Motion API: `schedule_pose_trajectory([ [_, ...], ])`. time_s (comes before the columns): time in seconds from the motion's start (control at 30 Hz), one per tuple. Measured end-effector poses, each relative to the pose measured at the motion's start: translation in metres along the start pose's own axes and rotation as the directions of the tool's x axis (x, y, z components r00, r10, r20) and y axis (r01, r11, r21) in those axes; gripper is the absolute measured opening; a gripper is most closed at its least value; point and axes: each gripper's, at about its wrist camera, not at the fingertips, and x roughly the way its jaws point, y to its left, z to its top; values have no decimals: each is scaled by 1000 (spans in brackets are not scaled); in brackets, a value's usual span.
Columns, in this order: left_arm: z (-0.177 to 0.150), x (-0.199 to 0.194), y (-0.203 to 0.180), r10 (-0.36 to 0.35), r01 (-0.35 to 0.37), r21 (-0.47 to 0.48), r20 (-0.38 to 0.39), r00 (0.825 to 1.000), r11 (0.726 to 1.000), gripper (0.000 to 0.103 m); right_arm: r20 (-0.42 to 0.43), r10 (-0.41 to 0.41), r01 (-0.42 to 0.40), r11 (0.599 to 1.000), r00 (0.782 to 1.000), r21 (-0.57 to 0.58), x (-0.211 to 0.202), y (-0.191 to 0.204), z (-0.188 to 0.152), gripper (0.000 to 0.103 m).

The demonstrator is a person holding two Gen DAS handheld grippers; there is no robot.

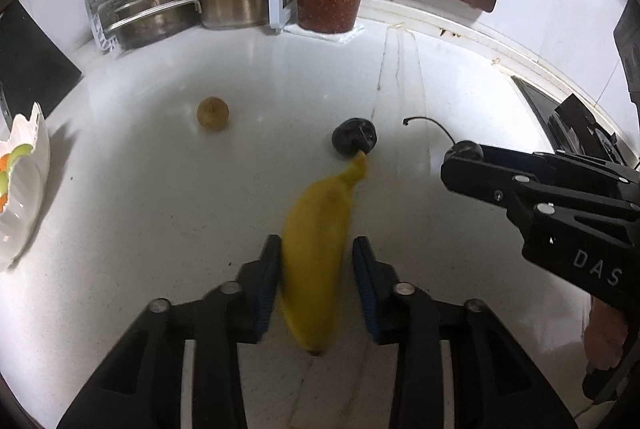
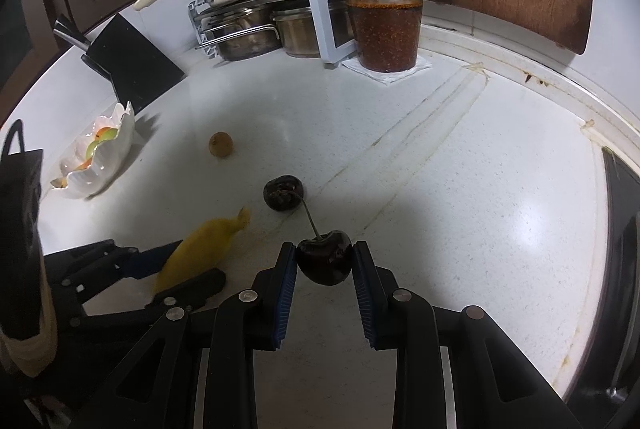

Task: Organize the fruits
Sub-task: 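Carry the banana with the left tool while the right tool carries the cherries over the bowl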

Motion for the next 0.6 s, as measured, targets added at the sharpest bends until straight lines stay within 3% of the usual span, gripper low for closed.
schedule_pose_trajectory([
  [0.17,0,-2,2,-3,3,-20,14,1000,1000,30,9,-10,10,1000,1000,4,-3,-1,0,30],
  [0.6,14,-53,11,36,-28,-56,142,989,998,30,74,13,-15,1000,997,24,-30,9,11,30],
])
